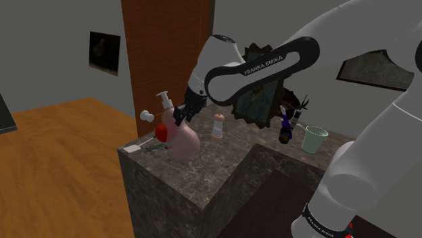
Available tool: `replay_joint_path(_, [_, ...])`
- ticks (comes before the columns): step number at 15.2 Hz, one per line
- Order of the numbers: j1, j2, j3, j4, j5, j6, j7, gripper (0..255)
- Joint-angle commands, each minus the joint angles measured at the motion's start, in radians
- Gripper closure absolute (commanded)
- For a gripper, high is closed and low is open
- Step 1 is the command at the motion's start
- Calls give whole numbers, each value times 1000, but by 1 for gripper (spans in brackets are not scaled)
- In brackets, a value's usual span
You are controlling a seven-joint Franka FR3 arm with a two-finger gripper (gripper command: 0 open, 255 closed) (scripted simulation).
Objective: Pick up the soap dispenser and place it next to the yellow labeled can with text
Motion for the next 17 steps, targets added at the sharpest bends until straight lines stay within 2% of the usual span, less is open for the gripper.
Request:
replay_joint_path(1, [2, -14, -3, 16, 5, -28, -4, 255])
replay_joint_path(17, [5, -72, -24, 182, 21, -250, -23, 255])
